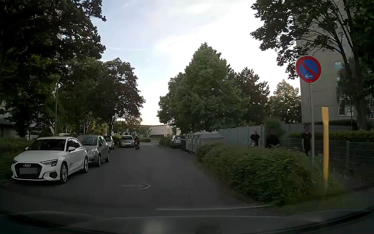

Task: Follow the waypoints while adhering to traffic rules and regulations

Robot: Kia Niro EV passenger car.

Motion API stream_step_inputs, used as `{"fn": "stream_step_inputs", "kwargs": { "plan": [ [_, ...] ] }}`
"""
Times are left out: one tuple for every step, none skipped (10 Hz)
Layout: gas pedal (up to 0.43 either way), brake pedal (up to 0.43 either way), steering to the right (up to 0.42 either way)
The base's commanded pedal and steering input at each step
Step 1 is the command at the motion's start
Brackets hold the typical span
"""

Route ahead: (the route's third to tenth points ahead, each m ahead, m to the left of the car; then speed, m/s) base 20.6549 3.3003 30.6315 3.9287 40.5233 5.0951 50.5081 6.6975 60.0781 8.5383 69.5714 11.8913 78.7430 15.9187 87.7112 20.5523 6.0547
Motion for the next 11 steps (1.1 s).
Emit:
{"fn": "stream_step_inputs", "kwargs": {
  "plan": [
    [0.11,0.0,-0.075],
    [0.11,0.0,-0.072],
    [0.11,0.0,-0.072],
    [0.11,0.0,-0.07],
    [0.11,0.0,-0.062],
    [0.11,0.0,-0.055],
    [0.11,0.0,-0.05],
    [0.11,0.0,-0.045],
    [0.11,0.0,-0.037],
    [0.11,0.0,-0.024],
    [0.11,0.0,-0.014]
  ]
}}
